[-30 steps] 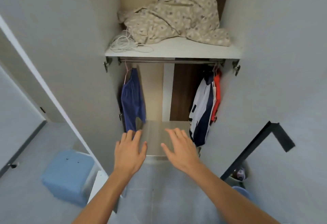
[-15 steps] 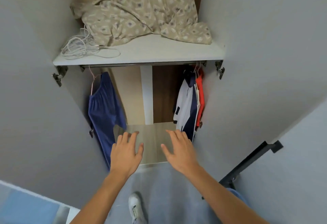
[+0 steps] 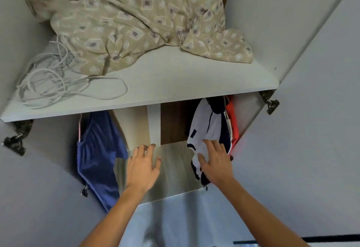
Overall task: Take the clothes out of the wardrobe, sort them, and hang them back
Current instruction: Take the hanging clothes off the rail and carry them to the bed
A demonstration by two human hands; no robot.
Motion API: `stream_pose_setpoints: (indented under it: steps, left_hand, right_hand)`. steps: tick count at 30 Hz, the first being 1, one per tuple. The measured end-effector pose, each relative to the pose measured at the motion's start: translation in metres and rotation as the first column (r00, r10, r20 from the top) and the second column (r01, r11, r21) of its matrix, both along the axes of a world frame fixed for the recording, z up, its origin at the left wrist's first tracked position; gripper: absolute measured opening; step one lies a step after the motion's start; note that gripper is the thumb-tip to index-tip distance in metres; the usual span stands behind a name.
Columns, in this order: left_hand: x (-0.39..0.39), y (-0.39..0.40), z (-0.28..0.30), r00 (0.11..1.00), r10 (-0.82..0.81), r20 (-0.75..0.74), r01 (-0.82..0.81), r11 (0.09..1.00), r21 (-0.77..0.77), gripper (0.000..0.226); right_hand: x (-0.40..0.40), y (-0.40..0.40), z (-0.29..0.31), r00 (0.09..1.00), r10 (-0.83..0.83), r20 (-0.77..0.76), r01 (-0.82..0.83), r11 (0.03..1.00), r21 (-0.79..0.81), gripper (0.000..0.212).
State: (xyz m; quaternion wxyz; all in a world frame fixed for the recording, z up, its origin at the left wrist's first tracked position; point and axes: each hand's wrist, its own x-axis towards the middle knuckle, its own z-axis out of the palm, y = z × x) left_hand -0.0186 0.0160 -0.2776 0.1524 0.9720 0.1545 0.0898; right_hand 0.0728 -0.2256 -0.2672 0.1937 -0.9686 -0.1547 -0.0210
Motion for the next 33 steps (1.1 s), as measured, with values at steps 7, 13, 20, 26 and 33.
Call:
stream_pose_setpoints:
  steps: [7,13,20,26,33]
  left_hand:
    - [0.028,0.075,-0.029,0.983,0.171,-0.069,-0.167,0.985,0.051,0.043]
    - [0.051,0.101,-0.028,0.952,0.279,-0.127,-0.280,0.960,0.009,0.051]
    - [0.099,0.066,-0.017,0.969,0.229,-0.093,-0.231,0.973,-0.012,0.041]
    - [0.124,0.044,-0.015,0.980,0.164,-0.112,-0.167,0.986,-0.019,0.044]
    - [0.138,0.023,-0.017,0.990,0.091,-0.108,-0.101,0.990,-0.093,0.047]
  right_hand:
    - [0.076,0.003,-0.018,0.992,-0.124,0.011,0.125,0.989,-0.079,0.058]
    - [0.134,-0.015,-0.036,0.972,-0.233,-0.017,0.229,0.965,-0.131,0.071]
    - [0.179,-0.036,-0.056,0.959,-0.283,-0.001,0.282,0.956,-0.086,0.088]
    - [0.194,-0.034,-0.061,0.962,-0.202,-0.185,0.183,0.976,-0.118,0.040]
    - [0.157,0.022,-0.054,0.936,0.015,-0.351,0.024,0.994,0.107,0.028]
